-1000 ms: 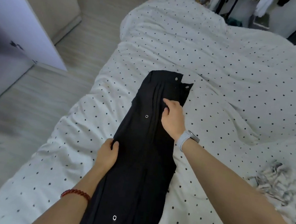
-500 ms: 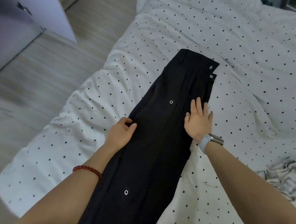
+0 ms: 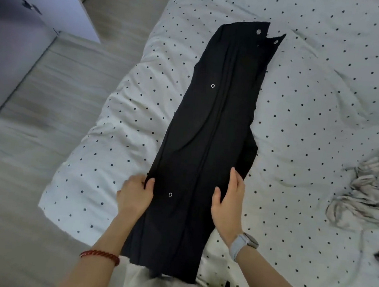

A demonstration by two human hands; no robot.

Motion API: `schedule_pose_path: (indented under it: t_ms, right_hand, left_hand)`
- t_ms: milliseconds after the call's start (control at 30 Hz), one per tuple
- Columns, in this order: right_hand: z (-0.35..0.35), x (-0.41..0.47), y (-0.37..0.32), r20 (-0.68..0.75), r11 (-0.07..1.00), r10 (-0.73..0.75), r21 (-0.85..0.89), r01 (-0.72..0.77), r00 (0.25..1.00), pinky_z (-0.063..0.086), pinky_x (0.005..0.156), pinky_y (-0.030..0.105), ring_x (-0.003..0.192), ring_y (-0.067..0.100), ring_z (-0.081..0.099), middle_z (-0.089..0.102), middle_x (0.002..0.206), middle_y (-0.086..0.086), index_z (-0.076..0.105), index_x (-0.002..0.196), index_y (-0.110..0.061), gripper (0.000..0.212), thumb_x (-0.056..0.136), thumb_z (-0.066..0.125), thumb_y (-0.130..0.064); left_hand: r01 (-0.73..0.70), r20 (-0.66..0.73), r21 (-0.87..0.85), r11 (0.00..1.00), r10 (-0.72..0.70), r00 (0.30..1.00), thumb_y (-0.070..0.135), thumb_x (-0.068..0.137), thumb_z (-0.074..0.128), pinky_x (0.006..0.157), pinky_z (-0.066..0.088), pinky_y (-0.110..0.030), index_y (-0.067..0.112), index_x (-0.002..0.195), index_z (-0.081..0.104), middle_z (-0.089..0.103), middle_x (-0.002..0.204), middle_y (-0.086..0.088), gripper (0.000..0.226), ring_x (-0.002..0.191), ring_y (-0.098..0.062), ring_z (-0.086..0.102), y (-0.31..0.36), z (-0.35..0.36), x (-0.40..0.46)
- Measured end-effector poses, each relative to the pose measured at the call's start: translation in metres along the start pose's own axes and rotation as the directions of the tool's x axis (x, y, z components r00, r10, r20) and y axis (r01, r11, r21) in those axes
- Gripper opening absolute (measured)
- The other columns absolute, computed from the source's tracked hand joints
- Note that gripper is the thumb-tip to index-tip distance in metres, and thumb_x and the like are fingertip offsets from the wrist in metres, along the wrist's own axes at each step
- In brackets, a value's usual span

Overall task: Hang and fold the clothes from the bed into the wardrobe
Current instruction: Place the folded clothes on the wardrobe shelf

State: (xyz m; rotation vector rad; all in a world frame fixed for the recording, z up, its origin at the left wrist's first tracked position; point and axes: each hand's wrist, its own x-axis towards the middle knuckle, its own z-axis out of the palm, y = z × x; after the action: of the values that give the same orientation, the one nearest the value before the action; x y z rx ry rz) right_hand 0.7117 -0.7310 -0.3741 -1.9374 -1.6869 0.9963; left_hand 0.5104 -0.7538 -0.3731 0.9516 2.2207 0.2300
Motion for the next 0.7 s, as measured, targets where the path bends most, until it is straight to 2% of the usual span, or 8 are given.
schedule_pose_path:
  t_ms: [67,167,267,333,433,533,567,700]
  right_hand:
    - [0.008,-0.026,0.002,-0.002,0.976,0.134,0.172,-0.132,0.991,0.022,0.109,0.020,0.135,0.017,0.029,0.031,0.144,0.006,0.022,0.146,-0.011,0.058,0.094,0.048,-0.012]
    - [0.025,-0.063,0.006,0.023,0.863,0.330,0.398,-0.312,0.944,0.035,0.109,0.033,0.129,0.020,0.041,0.043,0.139,0.008,0.031,0.138,-0.013,0.048,0.094,0.050,-0.013]
    - [0.048,-0.105,0.004,0.035,0.729,0.474,0.545,-0.414,0.880,0.046,0.087,0.022,0.109,0.020,0.055,0.057,0.115,0.004,0.042,0.119,-0.008,0.026,0.095,0.049,-0.011]
    - [0.064,-0.129,0.008,0.051,0.727,0.499,0.518,-0.450,0.865,0.046,0.077,0.018,0.100,0.021,0.057,0.059,0.098,-0.002,0.049,0.106,-0.009,0.012,0.095,0.049,-0.013]
    - [0.083,-0.162,0.017,0.086,0.722,0.533,0.472,-0.506,0.842,0.049,0.077,0.026,0.091,0.021,0.061,0.062,0.094,0.005,0.055,0.098,-0.008,0.011,0.096,0.047,-0.015]
    - [0.087,-0.182,0.023,0.101,0.713,0.563,0.443,-0.543,0.820,0.043,0.059,0.012,0.074,0.016,0.056,0.058,0.081,0.005,0.054,0.089,-0.007,0.010,0.096,0.047,-0.011]
    - [0.087,-0.186,0.026,0.102,0.708,0.566,0.449,-0.546,0.818,0.042,0.058,0.014,0.072,0.017,0.055,0.057,0.079,0.005,0.054,0.088,-0.007,0.011,0.096,0.047,-0.011]
    - [0.088,-0.201,0.029,0.150,0.702,0.518,0.488,-0.519,0.842,0.049,0.074,0.027,0.084,0.019,0.061,0.063,0.085,0.001,0.058,0.093,-0.013,0.008,0.095,0.050,-0.015]
  left_hand:
    - [-0.031,0.049,0.003,1.000,0.031,0.998,0.028,0.089,0.054,0.082,0.046,-0.043,0.012,0.063,0.044,0.050,0.089,-0.004,0.032,0.093,-0.031,0.053,-0.004,0.003,-0.007]
    - [-0.034,0.098,0.041,0.999,0.030,0.995,0.026,0.086,0.057,0.092,0.044,-0.041,0.004,0.087,0.058,0.040,0.122,-0.005,0.022,0.111,-0.025,0.043,-0.022,0.012,-0.023]
    - [-0.078,0.059,0.044,0.996,0.076,0.995,0.024,0.084,0.059,0.091,0.046,-0.042,0.004,0.103,0.059,0.039,0.126,-0.008,0.028,0.111,-0.026,0.046,-0.050,0.014,-0.037]
    - [-0.126,0.001,0.052,0.991,0.126,0.992,0.023,0.083,0.061,0.089,0.045,-0.045,0.004,0.110,0.054,0.041,0.123,-0.013,0.034,0.108,-0.030,0.047,-0.064,0.016,-0.045]
    - [-0.229,0.011,0.063,0.971,0.229,0.973,0.023,0.085,0.062,0.083,0.047,-0.045,0.005,0.110,0.052,0.047,0.116,-0.014,0.033,0.101,-0.031,0.051,-0.085,0.024,-0.062]
    - [-0.230,0.096,0.089,0.969,0.221,0.970,0.029,0.089,0.058,0.082,0.047,-0.039,0.005,0.111,0.054,0.051,0.117,-0.012,0.032,0.103,-0.028,0.052,-0.103,0.034,-0.070]
    - [-0.201,0.093,0.055,0.978,0.195,0.976,0.029,0.090,0.057,0.080,0.047,-0.037,0.005,0.113,0.053,0.052,0.118,-0.012,0.034,0.102,-0.028,0.053,-0.106,0.036,-0.071]
    - [-0.155,0.071,0.055,0.986,0.151,0.986,0.029,0.094,0.050,0.069,0.041,-0.032,0.006,0.119,0.052,0.063,0.112,-0.011,0.033,0.099,-0.029,0.059,-0.108,0.041,-0.071]
